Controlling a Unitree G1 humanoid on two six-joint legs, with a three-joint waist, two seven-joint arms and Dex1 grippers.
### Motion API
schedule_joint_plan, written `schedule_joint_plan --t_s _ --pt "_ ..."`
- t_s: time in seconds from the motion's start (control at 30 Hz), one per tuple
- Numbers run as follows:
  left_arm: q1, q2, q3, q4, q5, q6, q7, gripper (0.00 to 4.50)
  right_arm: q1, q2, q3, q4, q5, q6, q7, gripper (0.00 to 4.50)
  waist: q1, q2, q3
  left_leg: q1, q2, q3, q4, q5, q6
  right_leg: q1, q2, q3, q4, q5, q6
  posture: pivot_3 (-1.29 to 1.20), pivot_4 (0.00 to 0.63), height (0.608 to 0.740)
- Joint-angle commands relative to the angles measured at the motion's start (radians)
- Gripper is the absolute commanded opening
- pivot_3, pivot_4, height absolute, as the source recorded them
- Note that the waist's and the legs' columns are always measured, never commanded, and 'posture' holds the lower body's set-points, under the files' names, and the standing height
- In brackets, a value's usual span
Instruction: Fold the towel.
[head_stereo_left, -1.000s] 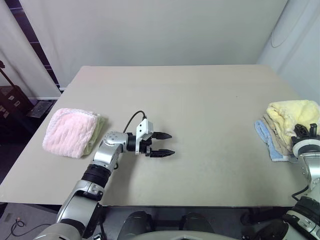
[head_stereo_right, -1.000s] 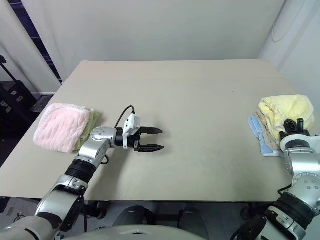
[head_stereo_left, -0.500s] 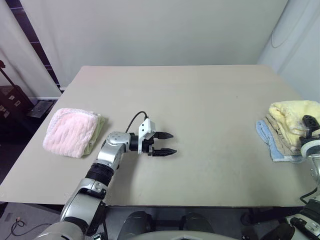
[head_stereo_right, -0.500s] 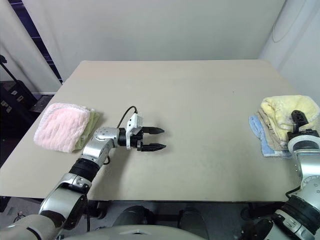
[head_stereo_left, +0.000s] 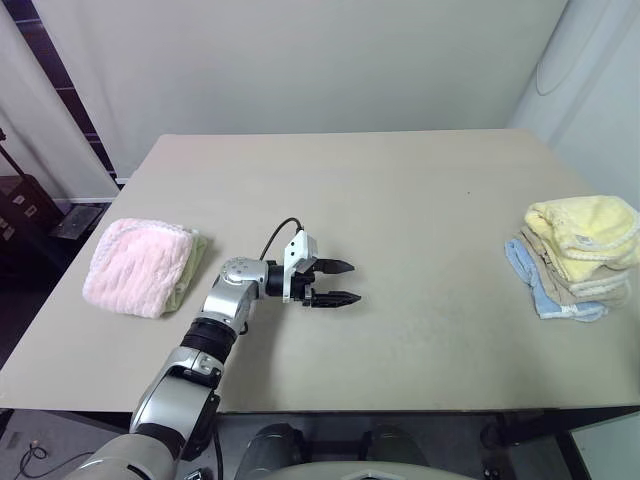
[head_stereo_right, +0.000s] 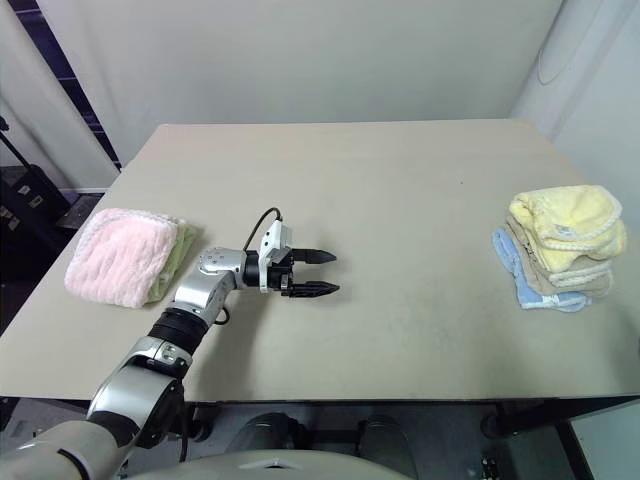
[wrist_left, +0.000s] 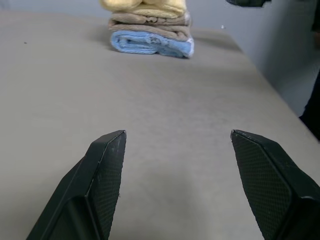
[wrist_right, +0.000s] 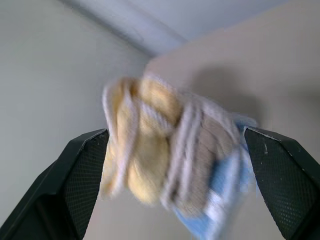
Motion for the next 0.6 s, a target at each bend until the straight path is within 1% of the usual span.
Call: schedule_joint_plan --t_s 0.03,0.1,0.13,0.2,0.23,0.3,0.33,0.37,0.47,0.5,0.6 --pt "-0.020 0.030 0.047 -0.083 -0.060 0.082 -0.022 3.52 0.084 -0.093 0.076 -0.174 -0.128 0.038 0.216 4.49 -0.007 0.001 0.000 0.000 0.000 0.000 0.000 0.000 0.000 0.000 0.000 0.000 0.000 0.000 0.000 0.00 0.000 0.740" --pt "-0.005 0.056 0.052 -0.121 -0.066 0.104 -0.033 3.52 0.119 -0.138 0.140 -0.265 -0.276 0.000 0.320 4.49 -0.015 0.001 0.001 0.002 0.000 0.000 0.000 0.000 0.000 0.002 0.000 0.000 0.000 0.000 0.000 0.00 0.000 0.740" --pt "0.007 0.073 0.055 -0.147 -0.071 0.121 -0.038 3.52 0.126 -0.163 0.182 -0.306 -0.383 -0.039 0.377 4.49 -0.015 0.001 0.001 0.004 0.001 -0.001 -0.001 0.000 -0.001 0.003 0.000 0.000 0.000 0.000 0.000 0.00 0.000 0.740" --pt "0.041 0.105 0.069 -0.221 -0.109 0.165 -0.061 3.52 0.121 -0.206 0.276 -0.360 -0.559 -0.108 0.490 4.49 -0.017 0.002 0.001 0.005 0.001 -0.001 -0.001 -0.001 -0.002 0.004 0.001 0.000 -0.001 0.000 0.000 0.00 0.000 0.740" --pt "0.066 0.130 0.076 -0.275 -0.147 0.214 -0.088 3.52 0.118 -0.232 0.327 -0.370 -0.608 -0.116 0.545 4.49 -0.019 0.002 0.001 0.005 0.001 -0.001 -0.001 -0.001 -0.003 0.004 0.001 0.000 -0.001 -0.001 0.000 0.00 0.000 0.740" --pt "0.121 0.188 0.086 -0.373 -0.209 0.291 -0.141 3.52 0.101 -0.273 0.415 -0.366 -0.688 -0.132 0.623 4.49 -0.016 0.002 0.001 0.005 0.001 -0.001 -0.001 -0.001 -0.003 0.003 0.001 0.000 -0.002 -0.001 -0.001 0.00 0.000 0.740" --pt "0.148 0.213 0.093 -0.413 -0.224 0.316 -0.141 3.52 0.089 -0.286 0.452 -0.356 -0.726 -0.143 0.657 4.49 -0.014 0.000 0.002 0.005 0.001 -0.001 -0.002 -0.001 -0.002 -0.001 0.001 0.000 -0.002 -0.001 -0.001 0.00 0.000 0.740" --pt "0.163 0.232 0.102 -0.431 -0.233 0.328 -0.141 3.52 0.075 -0.290 0.481 -0.354 -0.755 -0.151 0.671 4.49 -0.011 -0.001 0.002 0.004 0.001 -0.002 -0.002 -0.001 -0.001 -0.001 0.001 0.000 -0.002 -0.001 -0.001 0.00 0.000 0.740" --pt "0.252 0.311 0.147 -0.522 -0.259 0.348 -0.131 3.52 0.023 -0.321 0.576 -0.317 -0.847 -0.195 0.787 4.49 -0.006 -0.001 0.002 0.001 0.000 -0.002 -0.003 -0.001 0.000 -0.002 0.000 0.000 -0.007 0.002 -0.005 0.00 0.000 0.740" --pt "0.274 0.327 0.164 -0.543 -0.267 0.349 -0.123 3.52 0.005 -0.326 0.598 -0.301 -0.867 -0.206 0.818 4.49 -0.006 -0.001 0.003 0.001 0.000 -0.002 -0.003 -0.002 0.001 -0.002 0.000 0.000 -0.009 0.002 -0.005 0.00 0.000 0.740" --pt "0.325 0.379 0.190 -0.580 -0.267 0.341 -0.115 3.52 -0.057 -0.323 0.647 -0.256 -0.858 -0.200 0.897 4.49 0.002 -0.003 0.004 0.001 0.000 -0.002 -0.003 -0.004 0.001 0.000 -0.001 0.000 -0.012 0.002 -0.005 0.00 0.000 0.740"
